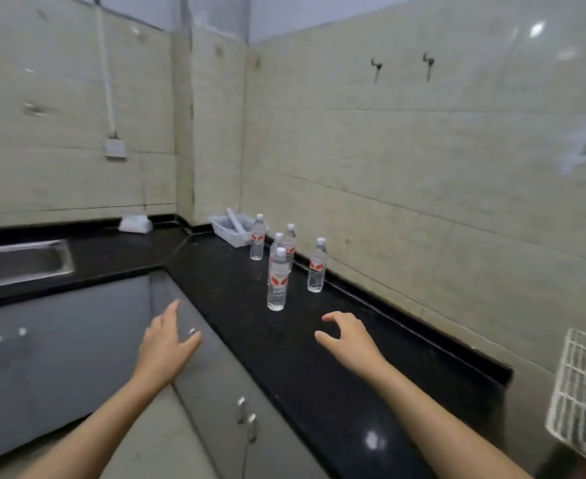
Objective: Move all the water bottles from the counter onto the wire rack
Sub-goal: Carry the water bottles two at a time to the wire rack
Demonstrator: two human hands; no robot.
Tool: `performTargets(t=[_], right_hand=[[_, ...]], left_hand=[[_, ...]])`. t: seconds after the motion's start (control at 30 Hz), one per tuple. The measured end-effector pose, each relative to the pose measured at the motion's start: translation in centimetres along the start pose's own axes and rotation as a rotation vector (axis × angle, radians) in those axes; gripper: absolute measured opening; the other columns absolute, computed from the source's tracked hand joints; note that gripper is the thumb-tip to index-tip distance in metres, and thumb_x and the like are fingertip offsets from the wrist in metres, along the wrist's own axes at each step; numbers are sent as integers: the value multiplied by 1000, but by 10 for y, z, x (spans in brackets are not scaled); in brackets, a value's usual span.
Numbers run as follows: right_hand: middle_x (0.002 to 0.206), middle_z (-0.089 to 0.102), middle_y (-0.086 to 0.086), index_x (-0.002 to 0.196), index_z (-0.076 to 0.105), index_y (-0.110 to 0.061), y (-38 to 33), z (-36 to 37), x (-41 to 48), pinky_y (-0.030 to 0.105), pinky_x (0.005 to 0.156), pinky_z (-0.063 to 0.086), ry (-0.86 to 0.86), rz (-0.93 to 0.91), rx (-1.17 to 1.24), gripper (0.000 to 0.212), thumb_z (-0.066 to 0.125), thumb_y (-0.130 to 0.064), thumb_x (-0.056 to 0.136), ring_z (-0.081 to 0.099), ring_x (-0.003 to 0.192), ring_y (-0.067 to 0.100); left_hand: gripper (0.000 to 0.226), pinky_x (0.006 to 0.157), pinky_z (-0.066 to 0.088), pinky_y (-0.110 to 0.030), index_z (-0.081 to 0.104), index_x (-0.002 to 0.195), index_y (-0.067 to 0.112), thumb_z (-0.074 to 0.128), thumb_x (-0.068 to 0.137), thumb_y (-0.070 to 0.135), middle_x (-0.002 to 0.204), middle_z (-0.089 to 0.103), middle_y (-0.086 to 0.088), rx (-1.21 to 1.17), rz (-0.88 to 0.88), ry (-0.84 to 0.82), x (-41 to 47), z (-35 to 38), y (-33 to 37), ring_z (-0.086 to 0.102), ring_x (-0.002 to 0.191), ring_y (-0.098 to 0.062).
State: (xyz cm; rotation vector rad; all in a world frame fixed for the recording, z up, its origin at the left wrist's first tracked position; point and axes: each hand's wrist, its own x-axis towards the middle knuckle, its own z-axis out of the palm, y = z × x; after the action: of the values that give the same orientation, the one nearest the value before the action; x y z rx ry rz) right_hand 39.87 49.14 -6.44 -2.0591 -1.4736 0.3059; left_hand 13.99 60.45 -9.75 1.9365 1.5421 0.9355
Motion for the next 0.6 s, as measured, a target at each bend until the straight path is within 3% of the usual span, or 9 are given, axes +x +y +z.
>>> performTargets(t=[0.27,0.6], right_hand=[[132,49,8,127,48,-14,-80,127,92,32,100,36,-206,10,5,47,56,-34,86,43,124,23],[128,52,11,123,51,-13,-108,220,146,35,102,39,-366,11,0,45,59,-32,83,46,121,25]], left_hand=[[70,106,28,-43,24,141,10,60,83,21,143,34,-22,51,-199,166,45,-110,-143,32,131,-38],[68,103,31,-43,24,141,11,58,84,21,140,36,-23,9,-374,121,72,-103,-216,35,129,-36]])
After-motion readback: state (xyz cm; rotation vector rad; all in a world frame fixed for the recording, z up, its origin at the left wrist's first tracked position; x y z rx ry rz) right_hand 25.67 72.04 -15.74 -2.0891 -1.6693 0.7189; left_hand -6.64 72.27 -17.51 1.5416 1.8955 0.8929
